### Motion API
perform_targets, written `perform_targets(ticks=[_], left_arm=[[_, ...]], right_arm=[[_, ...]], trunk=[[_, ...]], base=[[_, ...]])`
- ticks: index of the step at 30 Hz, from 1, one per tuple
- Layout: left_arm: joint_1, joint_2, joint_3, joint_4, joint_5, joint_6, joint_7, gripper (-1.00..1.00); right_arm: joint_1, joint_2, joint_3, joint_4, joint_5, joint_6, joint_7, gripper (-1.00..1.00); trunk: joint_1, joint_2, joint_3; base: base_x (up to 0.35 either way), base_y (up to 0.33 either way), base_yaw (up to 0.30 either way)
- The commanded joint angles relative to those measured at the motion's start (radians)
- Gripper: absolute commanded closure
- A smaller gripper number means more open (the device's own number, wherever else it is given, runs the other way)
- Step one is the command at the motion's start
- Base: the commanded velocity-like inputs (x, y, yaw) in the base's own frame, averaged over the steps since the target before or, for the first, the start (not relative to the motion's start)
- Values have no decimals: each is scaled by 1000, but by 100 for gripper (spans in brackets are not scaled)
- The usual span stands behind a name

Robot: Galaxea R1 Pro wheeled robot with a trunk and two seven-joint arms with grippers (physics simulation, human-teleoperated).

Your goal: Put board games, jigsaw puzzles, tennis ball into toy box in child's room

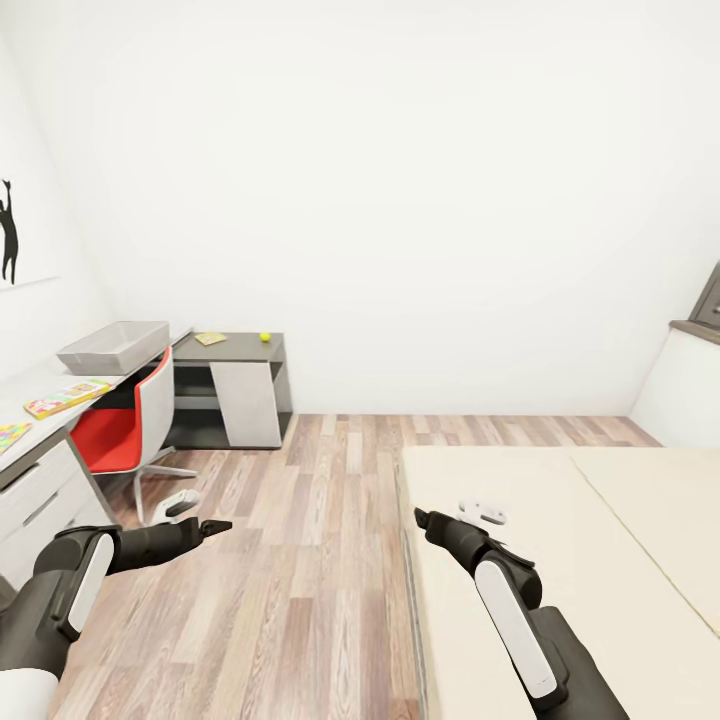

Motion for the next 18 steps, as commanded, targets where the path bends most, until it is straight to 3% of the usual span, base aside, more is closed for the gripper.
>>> perform_targets(ticks=[1,18], left_arm=[[-1,0,1,0,3,7,-1,-100],[-1,-5,1,0,2,7,-1,-100]], right_arm=[[-1,0,1,-1,-10,1,-11,-100],[-1,0,1,-3,-10,1,-10,-100]], trunk=[[1,-3,-2],[1,-3,-2]], base=[[0,-162,0],[0,-167,0]])
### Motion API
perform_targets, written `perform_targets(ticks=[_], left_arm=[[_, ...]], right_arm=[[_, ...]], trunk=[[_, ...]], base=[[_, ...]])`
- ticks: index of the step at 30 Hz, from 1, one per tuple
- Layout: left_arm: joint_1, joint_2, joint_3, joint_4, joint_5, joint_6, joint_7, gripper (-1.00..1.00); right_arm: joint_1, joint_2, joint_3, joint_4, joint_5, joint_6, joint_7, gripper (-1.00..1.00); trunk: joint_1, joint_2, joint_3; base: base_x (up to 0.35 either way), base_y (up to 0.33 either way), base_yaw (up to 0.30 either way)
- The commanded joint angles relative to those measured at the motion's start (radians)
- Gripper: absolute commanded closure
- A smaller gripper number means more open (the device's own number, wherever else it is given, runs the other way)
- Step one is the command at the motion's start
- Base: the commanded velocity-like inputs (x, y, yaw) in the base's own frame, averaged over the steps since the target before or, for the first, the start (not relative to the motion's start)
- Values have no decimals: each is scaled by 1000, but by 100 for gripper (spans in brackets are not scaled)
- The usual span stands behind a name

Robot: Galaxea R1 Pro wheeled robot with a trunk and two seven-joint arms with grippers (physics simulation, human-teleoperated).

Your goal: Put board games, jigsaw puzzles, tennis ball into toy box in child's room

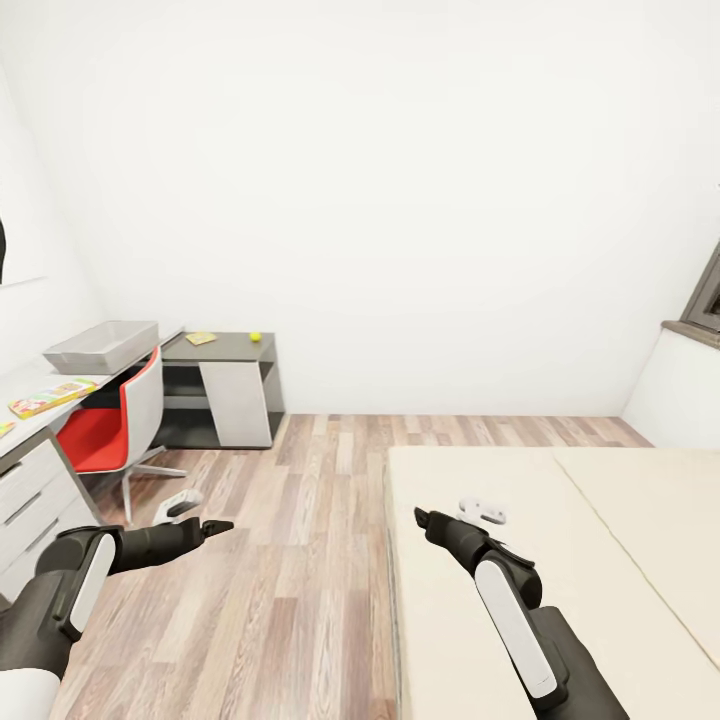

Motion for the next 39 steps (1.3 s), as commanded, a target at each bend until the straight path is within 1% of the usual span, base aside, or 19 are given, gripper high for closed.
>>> perform_targets(ticks=[1,39], left_arm=[[-1,0,1,0,3,7,-1,-100],[-1,0,1,0,3,7,-1,-100]], right_arm=[[-1,0,1,-1,-10,1,-10,-100],[-1,0,1,-1,-10,1,-10,-100]], trunk=[[1,-3,-2],[1,-3,-2]], base=[[0,-168,0],[0,-170,0]])
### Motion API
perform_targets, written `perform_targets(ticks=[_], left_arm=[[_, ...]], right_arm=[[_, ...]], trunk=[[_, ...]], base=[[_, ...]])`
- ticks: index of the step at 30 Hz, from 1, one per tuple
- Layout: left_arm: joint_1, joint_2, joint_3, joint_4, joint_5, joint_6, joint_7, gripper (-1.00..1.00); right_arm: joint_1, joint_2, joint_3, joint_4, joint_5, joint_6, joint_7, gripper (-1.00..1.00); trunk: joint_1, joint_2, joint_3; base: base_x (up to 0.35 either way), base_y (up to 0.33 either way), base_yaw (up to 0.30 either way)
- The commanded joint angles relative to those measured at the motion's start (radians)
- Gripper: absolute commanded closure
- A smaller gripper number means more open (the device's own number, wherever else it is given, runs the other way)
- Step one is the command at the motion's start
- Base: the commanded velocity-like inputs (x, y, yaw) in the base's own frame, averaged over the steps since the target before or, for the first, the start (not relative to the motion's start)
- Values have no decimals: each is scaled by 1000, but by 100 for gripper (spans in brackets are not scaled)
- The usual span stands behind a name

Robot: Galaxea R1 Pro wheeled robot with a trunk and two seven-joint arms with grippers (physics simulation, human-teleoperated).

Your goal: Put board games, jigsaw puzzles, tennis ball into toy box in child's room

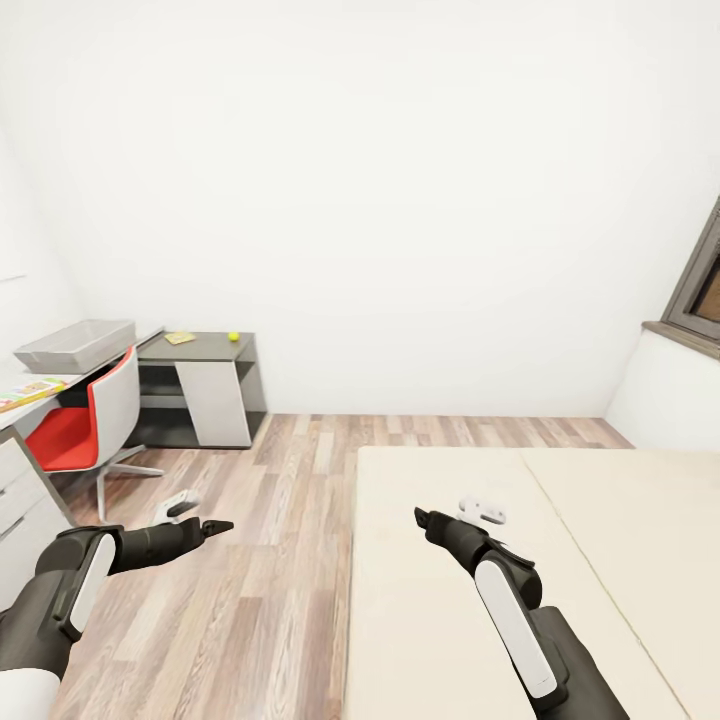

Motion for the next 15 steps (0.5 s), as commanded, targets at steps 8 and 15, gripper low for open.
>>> perform_targets(ticks=[8,15], left_arm=[[-1,0,1,0,4,7,-1,-100],[-1,0,1,0,3,7,-1,-100]], right_arm=[[-1,0,1,-1,-10,1,-10,-100],[-1,0,1,-1,-10,1,-10,-100]], trunk=[[1,-3,-2],[1,-3,-2]], base=[[0,-174,0],[0,-174,0]])
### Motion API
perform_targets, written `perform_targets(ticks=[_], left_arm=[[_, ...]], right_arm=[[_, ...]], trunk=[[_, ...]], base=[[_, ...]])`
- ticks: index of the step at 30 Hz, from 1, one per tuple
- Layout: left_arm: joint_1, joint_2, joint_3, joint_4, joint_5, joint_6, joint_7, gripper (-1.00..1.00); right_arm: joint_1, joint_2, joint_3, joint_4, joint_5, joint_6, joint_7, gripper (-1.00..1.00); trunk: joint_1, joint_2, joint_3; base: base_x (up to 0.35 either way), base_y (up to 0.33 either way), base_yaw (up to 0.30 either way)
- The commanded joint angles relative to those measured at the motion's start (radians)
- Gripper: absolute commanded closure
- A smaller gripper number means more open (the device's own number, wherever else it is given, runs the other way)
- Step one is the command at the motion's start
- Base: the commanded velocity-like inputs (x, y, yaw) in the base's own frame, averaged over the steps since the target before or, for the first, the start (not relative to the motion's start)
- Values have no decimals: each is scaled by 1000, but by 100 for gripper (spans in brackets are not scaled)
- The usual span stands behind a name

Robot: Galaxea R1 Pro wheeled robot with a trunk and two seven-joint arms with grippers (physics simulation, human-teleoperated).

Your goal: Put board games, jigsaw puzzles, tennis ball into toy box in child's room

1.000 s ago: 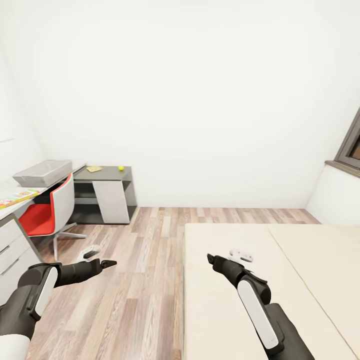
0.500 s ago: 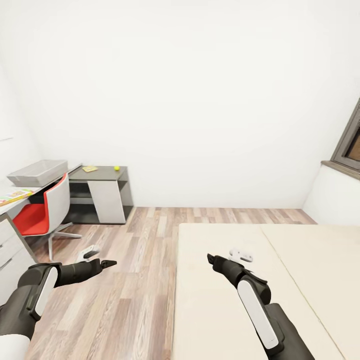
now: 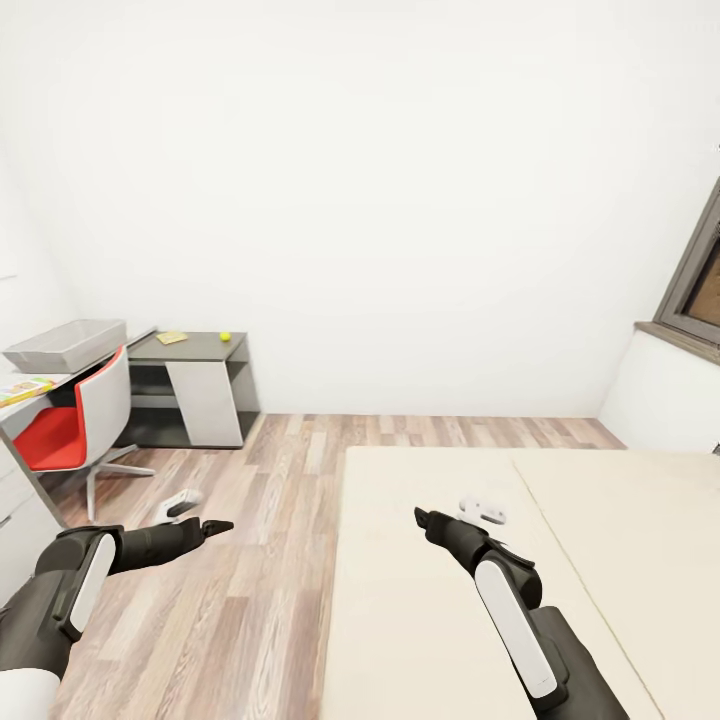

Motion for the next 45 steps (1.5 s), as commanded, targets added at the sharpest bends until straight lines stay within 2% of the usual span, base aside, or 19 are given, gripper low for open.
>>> perform_targets(ticks=[1,16,45], left_arm=[[-1,0,1,0,3,7,-1,-100],[-1,-5,1,0,3,7,-1,-100],[-1,-6,3,0,3,6,-1,-100]], right_arm=[[-1,0,1,-1,-10,1,-10,-100],[-1,0,1,-2,-10,1,-10,-100],[-1,0,1,-3,-10,3,-10,-100]], trunk=[[1,-3,-2],[1,-3,-2],[1,-3,-2]], base=[[0,-174,0],[0,-160,0],[-7,-7,0]])
